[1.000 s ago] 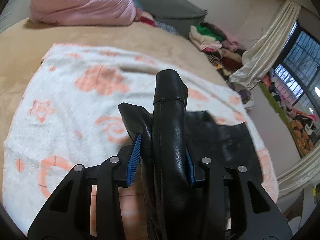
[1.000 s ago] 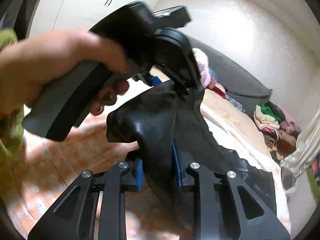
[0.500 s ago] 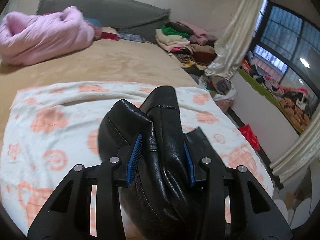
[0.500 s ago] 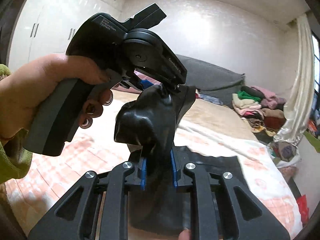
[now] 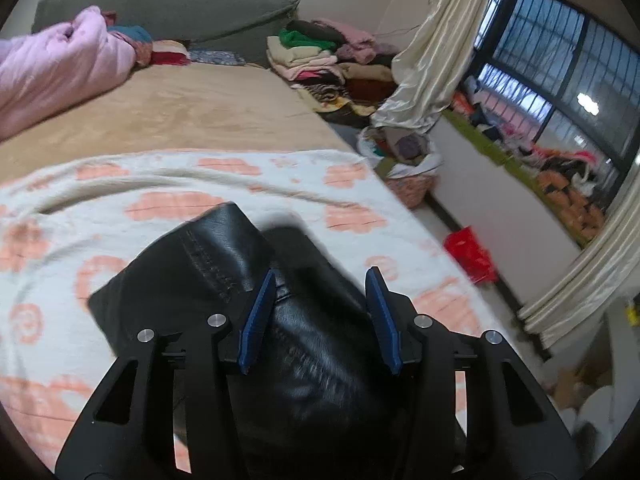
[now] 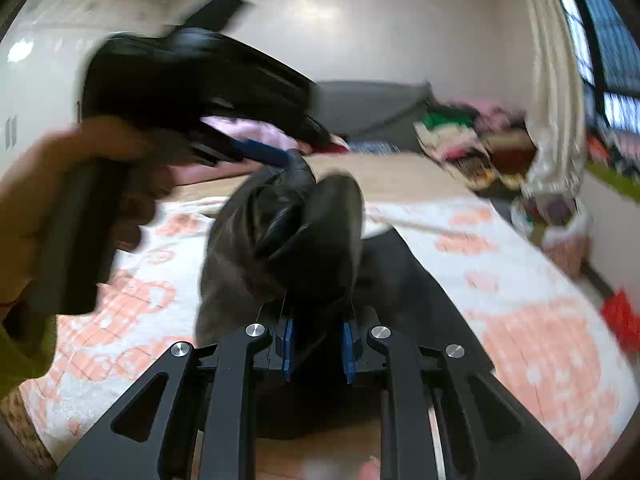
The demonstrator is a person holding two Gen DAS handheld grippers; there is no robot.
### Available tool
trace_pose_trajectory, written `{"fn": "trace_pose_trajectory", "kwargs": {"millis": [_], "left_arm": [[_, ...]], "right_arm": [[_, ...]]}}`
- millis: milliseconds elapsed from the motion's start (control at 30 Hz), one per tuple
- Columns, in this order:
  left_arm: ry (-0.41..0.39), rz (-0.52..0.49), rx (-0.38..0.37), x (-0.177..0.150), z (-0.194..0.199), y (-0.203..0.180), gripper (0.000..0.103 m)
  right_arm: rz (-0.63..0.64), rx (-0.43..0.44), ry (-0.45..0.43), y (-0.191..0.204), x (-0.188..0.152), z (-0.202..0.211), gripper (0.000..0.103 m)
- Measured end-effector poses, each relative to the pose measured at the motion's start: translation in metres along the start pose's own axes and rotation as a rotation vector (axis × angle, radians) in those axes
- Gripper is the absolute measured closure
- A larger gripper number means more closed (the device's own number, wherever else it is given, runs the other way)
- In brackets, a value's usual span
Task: Fold large clothes
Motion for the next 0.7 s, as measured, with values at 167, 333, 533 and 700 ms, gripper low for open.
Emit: {"fn": "trace_pose_trajectory", "kwargs": {"millis": [167,333,533,700], "left_arm": [[0.000,0.044,0.039,-0.020,0.008,0.019,0.052],[0.142,0.078,0.098,-0.074,-0.020,0.048,0.047],[0.171,0.092,0.096,-0.098,-0.035,0.059,0.047],[0.162,0.110,0.081,-0.097,-0.030,0.061,0.047]], "right_arm": [[-0.298,0.066,0.147,-0.060,-0.030,-0.031,0.087],[-0.566,0.191,0.271,-0.077,-0.054,-0.044,0.078],[-0.531,0.195,0.262,-0.078,-0.015,-0.040,0.017],[-0.285,0.137,0.372,-0.055,0.018,-0.074,0.016]]}}
Point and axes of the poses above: each gripper's, at about its wrist camera, not at the fingertips, and z roughly against the way its jaws point, y to its left, x to its top, the point moved 8 cm from there along -z, roughly the way its jaws point, and after that the axes turned 3 degrees about -z, right-handed, at the moved point
